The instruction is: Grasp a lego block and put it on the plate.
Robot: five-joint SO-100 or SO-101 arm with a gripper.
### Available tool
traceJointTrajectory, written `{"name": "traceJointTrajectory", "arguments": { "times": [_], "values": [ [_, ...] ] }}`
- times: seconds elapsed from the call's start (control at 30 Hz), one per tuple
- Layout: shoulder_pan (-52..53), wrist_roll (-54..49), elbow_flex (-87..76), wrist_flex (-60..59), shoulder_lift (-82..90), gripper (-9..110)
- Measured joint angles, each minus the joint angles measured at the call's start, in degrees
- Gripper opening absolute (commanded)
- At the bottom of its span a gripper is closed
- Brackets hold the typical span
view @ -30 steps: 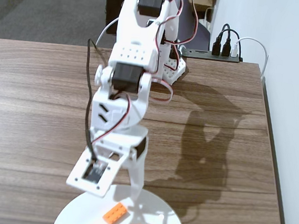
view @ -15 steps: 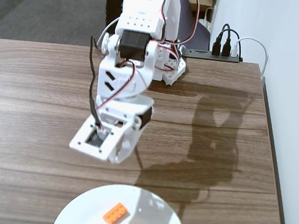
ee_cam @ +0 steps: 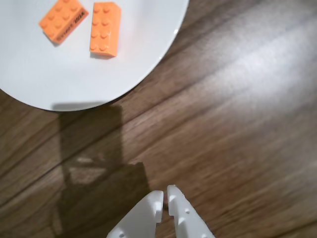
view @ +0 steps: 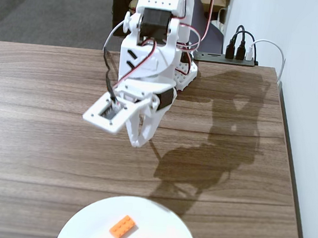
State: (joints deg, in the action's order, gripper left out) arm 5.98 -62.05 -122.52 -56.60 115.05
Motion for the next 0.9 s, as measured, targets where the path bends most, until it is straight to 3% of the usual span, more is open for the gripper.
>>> {"name": "traceJointTrajectory", "arguments": {
  "times": [0.53,0.9],
  "values": [
    [-1.6,33.2,-21.1,1.7,23.0,1],
    [-1.1,47.5,-30.7,-1.5,38.2,1]
  ]
}}
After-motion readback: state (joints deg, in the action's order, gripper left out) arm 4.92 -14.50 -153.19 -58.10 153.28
